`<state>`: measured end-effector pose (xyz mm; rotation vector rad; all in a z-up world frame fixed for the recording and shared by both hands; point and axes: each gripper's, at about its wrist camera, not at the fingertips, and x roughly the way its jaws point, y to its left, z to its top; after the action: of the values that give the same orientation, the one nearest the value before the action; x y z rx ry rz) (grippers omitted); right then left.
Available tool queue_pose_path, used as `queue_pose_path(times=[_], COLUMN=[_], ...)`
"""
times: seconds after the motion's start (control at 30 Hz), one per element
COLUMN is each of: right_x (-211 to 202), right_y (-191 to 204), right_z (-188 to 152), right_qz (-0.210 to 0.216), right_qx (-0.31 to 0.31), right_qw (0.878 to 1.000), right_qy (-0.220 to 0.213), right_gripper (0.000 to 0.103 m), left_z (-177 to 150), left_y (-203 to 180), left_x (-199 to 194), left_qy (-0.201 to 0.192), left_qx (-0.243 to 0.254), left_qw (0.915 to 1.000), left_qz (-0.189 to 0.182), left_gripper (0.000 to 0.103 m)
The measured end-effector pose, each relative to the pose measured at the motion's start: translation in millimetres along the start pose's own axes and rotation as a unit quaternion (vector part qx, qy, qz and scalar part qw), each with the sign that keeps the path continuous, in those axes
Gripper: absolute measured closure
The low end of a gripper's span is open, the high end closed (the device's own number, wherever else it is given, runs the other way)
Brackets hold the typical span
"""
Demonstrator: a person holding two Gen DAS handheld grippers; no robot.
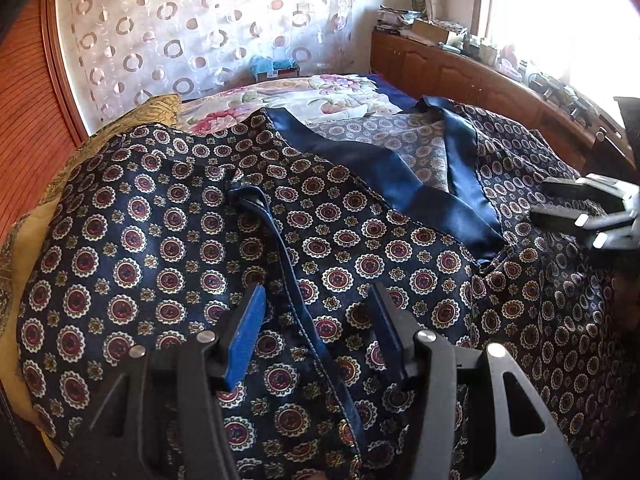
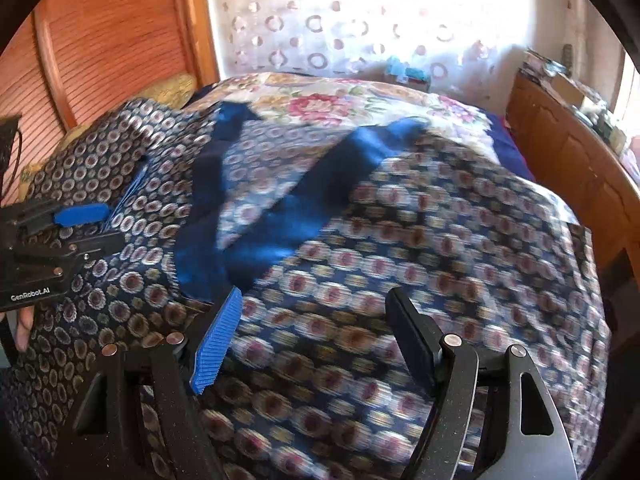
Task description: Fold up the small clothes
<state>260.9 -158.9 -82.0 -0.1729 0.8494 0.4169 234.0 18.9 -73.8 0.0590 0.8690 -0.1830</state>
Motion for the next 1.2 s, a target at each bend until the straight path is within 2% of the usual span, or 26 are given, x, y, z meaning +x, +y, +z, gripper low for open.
queue_pose_path(times=[0.17,0.3,0.43,0.53,0.6,0.73,0.8,1.0,1.17,1.2], right_x=[-41,-73,-89,-90,-89,-91,-93,-99,-99,-101], right_y=[-55,-106,-151,-180,-193,-204,-207,-218,-222,-221], right_z=[-2,-13,-37,-60,-73,-89,-95,-112,-112,-112], right_qz=[-0.037,-0.093,-0.143,-0.160,-0.173,-0.168,-0.157,-0.114,-0.072,-0.063], right_qx=[0.050,0.094,0.127,0.159,0.181,0.208,0.221,0.251,0.268,0.268], right_qw=[0.998,0.991,0.981,0.974,0.968,0.963,0.962,0.961,0.960,0.961], right_qy=[-0.022,-0.035,-0.020,0.005,0.022,0.035,0.035,0.030,0.026,0.025], right_gripper=[0.027,0.027,0.027,0.027,0.028,0.029,0.031,0.036,0.050,0.056], left_z=[0,1,0,0,0,0,0,1,1,1], left_y=[-1,1,0,1,0,-2,-5,-9,-11,-11], left_x=[0,1,1,1,2,3,4,3,4,4], left_qy=[0.001,0.001,0.001,0.001,0.002,0.004,0.007,0.009,0.010,0.010], left_qx=[0.002,0.002,0.001,0.001,0.004,0.011,0.016,0.019,0.015,0.014], left_qw=[1.0000,1.0000,1.0000,1.0000,1.0000,0.9999,0.9998,0.9997,0.9998,0.9998], left_qz=[-0.001,0.002,0.001,-0.001,-0.005,-0.006,-0.013,-0.011,-0.008,-0.007], left_gripper=[0.048,0.046,0.046,0.045,0.041,0.037,0.029,0.026,0.024,0.024])
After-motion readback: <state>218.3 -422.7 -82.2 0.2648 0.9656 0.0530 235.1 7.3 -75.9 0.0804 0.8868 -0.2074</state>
